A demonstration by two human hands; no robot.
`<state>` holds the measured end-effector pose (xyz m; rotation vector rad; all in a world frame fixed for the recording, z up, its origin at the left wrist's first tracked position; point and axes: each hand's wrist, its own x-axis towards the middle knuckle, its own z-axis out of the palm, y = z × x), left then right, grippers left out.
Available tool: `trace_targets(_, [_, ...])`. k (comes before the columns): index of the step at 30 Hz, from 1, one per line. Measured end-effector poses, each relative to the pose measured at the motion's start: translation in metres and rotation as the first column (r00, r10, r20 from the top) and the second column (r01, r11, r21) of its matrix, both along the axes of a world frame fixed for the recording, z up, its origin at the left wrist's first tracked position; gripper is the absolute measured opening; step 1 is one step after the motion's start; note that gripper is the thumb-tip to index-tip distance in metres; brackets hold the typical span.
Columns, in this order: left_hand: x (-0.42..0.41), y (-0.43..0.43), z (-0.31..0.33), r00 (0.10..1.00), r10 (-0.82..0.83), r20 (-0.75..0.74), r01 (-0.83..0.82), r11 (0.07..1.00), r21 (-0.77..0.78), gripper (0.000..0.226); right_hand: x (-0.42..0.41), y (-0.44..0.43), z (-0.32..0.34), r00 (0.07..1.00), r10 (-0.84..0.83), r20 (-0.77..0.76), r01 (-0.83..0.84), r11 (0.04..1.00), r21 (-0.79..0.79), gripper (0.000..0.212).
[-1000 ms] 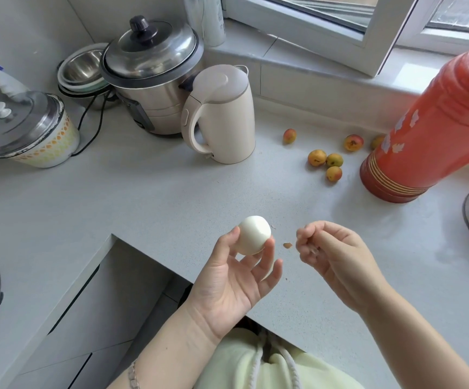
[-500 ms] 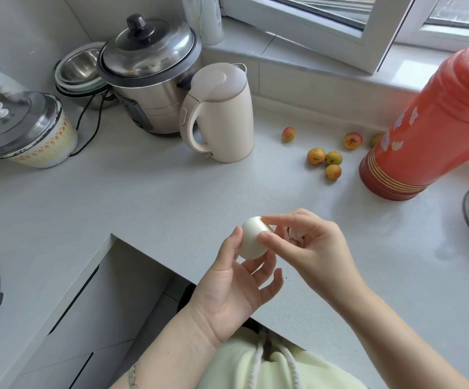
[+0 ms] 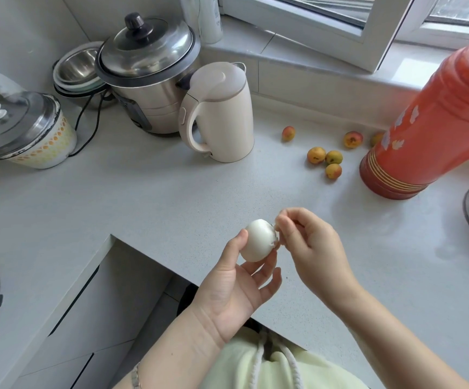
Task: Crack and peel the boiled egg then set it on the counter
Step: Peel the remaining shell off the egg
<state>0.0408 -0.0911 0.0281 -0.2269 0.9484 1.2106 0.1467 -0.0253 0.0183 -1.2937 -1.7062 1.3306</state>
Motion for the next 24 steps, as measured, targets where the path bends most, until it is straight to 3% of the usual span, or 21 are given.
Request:
trace_targets(4, [-0.003,0.001,0.0,0.997,0.022,0.075,-0.02,0.999,-0.025,0.037,0.007,0.007,0.004,0.98,-0.084,-0.182,0.036,0.967,-0.253,0.024])
trace_targets(9, [-0.002,0.005,-0.002,0.993,0.029,0.11,-0.023,0.998,-0.055,0.037,0.01,0.003,0.009,0.961,-0.061,-0.269,-0.039,0.935,-0.353,0.03])
trace_targets(14, [-0.001,0.007,-0.006,0.996,0.007,0.087,-0.002,0.998,-0.058,0.035,0.01,-0.001,0.012,0.983,0.02,-0.18,-0.067,0.964,-0.258,0.007])
trace_targets(20, [0.001,0.007,-0.006,0.999,-0.014,0.052,0.016,0.999,-0.038,0.045,0.01,0.0,0.006,0.998,-0.027,-0.062,0.028,1.0,0.011,0.013])
trace_targets(24, [-0.001,0.007,-0.008,0.995,0.014,0.098,-0.009,0.999,-0.049,0.043,0.008,0.0,0.007,0.994,-0.009,-0.11,-0.003,0.995,-0.101,0.014])
